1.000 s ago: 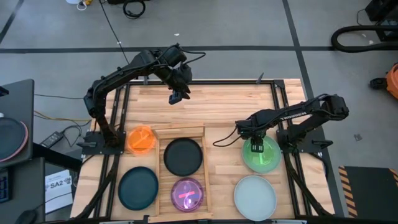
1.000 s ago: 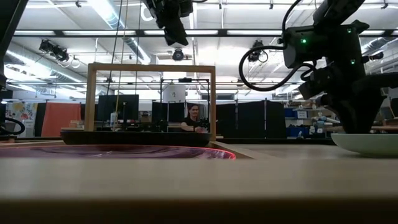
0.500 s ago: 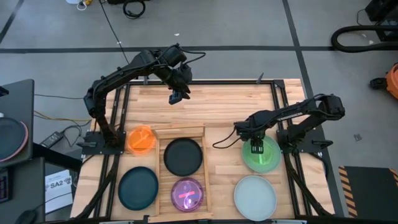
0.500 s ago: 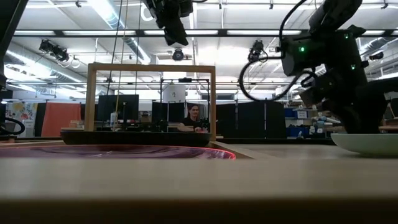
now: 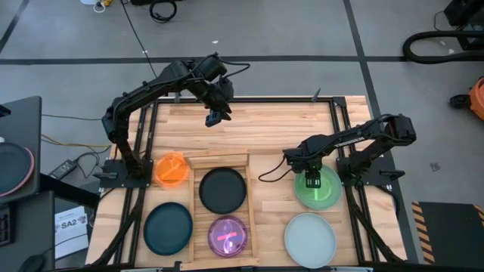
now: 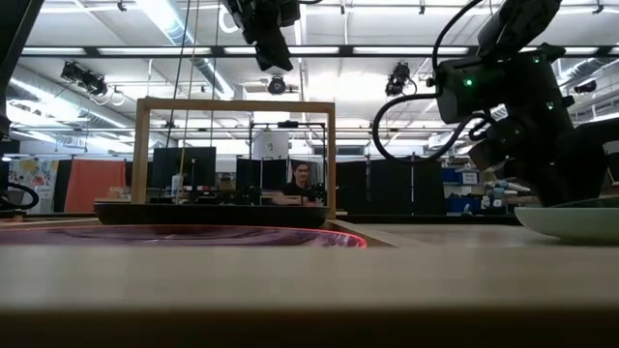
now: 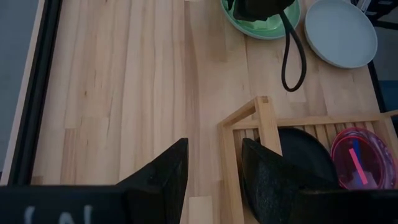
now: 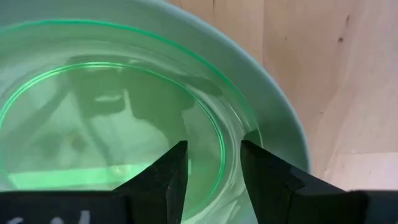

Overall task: Place and stack plates onto a shelf
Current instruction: Stack the small green transparent plate on the top of the small pink transparent plate on the shelf

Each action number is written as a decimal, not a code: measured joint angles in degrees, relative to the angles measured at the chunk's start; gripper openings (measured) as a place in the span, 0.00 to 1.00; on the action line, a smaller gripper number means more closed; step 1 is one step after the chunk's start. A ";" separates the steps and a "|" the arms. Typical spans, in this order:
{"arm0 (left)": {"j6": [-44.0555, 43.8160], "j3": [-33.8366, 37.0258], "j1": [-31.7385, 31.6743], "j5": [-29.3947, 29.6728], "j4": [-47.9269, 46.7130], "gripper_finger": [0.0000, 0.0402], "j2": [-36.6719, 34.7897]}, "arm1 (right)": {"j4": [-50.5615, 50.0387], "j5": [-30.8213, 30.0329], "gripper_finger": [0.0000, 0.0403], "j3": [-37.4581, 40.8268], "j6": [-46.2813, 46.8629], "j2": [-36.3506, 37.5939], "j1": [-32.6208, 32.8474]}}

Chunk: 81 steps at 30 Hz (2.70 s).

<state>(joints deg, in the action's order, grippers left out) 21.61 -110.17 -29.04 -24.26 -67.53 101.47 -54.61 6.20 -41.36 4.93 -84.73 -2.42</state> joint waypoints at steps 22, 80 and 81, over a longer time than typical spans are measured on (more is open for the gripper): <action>0.00 0.00 0.00 0.01 0.01 0.39 0.00 | -2.01 -5.04 0.36 -1.68 -1.73 2.58 0.00; 0.00 0.00 0.01 0.01 -0.02 0.39 0.00 | -1.12 -0.36 0.01 -1.85 -7.27 -0.80 0.02; 0.00 0.00 0.01 0.01 -0.02 0.39 0.00 | -2.36 -0.37 0.01 -2.46 -7.12 -0.50 0.02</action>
<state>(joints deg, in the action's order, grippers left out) 21.61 -110.17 -29.03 -24.25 -67.55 101.47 -56.97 5.82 -43.83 -2.20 -85.23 -2.39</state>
